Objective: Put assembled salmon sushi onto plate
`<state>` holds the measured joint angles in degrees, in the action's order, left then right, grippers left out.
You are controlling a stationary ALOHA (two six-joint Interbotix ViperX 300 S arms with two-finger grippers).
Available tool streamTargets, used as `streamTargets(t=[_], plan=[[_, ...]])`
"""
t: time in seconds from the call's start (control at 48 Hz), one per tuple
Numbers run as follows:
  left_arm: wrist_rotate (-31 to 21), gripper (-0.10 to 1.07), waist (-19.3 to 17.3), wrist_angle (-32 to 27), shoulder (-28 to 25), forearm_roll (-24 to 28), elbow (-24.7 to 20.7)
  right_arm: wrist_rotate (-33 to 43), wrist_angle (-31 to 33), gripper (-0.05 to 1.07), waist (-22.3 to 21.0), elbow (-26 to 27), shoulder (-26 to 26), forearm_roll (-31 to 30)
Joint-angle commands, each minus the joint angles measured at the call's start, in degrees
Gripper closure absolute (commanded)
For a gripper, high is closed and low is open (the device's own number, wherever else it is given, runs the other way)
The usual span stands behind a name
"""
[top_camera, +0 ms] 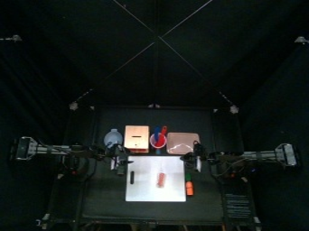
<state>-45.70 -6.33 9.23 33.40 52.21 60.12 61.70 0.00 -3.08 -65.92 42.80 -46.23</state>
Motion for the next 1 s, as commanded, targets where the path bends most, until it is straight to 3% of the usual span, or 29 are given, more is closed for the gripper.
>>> streamTargets(t=[0.0, 0.5, 0.688, 0.979], plan=[[0.18, 0.13, -0.44, 0.35, 0.09, -0.18, -0.44, 0.00, -0.35, 0.67, 0.09, 0.70, 0.00, 0.70], [0.26, 0.13, -0.44, 0.35, 2.29, -0.18, 0.00, 0.88, 1.85, 0.66, 0.18, 4.48, -1.05, 4.13], [0.18, 0.13, -0.44, 0.44, 2.29, -0.26, 0.44, 0.79, 8.17, 0.64, 2.90, 10.02, -6.42, 14.85], [0.26, 0.13, -0.35, 0.35, 2.37, -3.60, 1.05, 0.88, 32.17, 0.45, 5.63, 24.35, -19.16, 38.23]])
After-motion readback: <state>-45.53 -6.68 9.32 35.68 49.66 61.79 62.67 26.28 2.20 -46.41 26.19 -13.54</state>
